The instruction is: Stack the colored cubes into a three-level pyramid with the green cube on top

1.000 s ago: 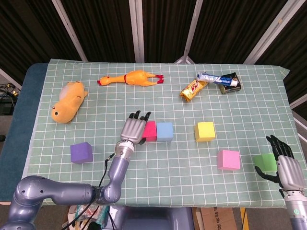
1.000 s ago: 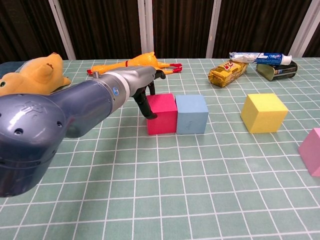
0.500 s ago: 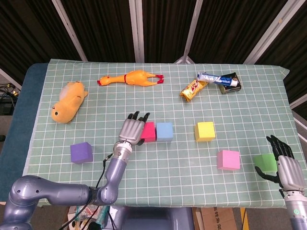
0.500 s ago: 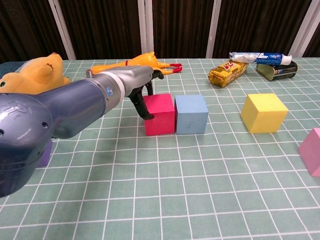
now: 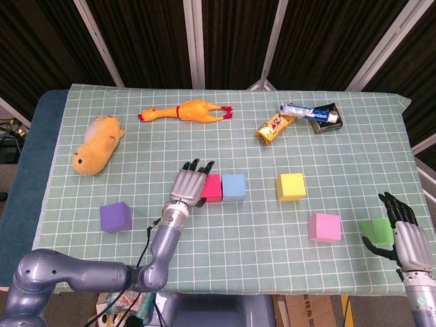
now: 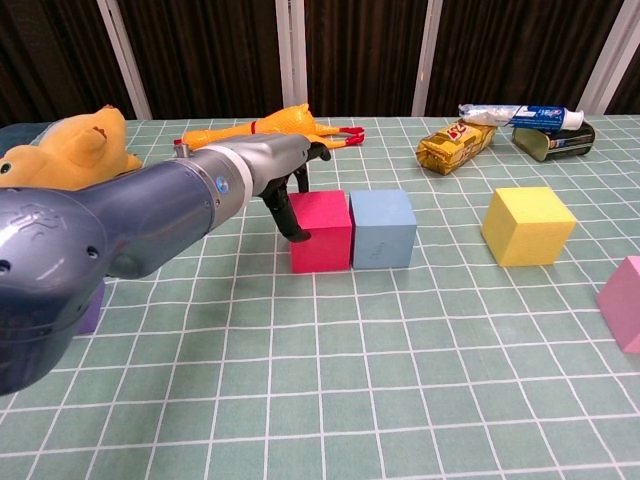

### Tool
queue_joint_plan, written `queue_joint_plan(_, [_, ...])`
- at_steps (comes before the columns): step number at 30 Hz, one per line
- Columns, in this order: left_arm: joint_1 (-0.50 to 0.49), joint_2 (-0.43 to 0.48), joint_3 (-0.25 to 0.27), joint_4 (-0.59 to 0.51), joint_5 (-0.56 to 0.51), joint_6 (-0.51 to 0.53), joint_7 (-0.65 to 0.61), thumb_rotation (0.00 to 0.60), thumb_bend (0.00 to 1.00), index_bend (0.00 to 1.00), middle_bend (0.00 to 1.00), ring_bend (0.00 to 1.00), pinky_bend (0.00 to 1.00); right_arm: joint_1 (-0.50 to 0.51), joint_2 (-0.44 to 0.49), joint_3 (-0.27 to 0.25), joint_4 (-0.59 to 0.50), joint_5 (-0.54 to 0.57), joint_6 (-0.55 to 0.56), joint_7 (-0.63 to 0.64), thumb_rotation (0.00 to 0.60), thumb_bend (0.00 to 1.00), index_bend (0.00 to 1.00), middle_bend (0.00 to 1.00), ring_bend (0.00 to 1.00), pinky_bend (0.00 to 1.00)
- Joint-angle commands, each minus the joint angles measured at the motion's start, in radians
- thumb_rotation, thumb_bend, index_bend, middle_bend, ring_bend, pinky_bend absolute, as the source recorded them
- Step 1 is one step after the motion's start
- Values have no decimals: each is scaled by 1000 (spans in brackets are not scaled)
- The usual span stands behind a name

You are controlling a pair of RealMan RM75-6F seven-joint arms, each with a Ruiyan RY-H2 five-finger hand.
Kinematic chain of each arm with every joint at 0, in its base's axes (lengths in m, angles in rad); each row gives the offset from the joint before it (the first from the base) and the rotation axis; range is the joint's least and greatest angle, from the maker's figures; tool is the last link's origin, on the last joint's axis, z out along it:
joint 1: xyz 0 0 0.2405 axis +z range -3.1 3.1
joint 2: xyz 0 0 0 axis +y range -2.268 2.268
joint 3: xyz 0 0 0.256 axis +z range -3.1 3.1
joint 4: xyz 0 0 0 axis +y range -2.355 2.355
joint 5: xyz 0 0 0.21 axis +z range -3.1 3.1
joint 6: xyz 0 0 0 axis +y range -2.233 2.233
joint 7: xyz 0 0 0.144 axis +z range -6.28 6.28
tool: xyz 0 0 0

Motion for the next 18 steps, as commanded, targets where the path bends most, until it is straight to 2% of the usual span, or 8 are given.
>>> queue_joint_plan(1, [-1,-2,0,1,0,0,0,600,370,27,309,72,143,0,0,0,0,0,0,0,600,282,0,0,0,0])
queue_joint_plan(18, [-6,-15,0,18,6,-6,-9,600,370,26,300,72,143,0,1,1,-1,3,-2,2,600,282,0,0,0,0])
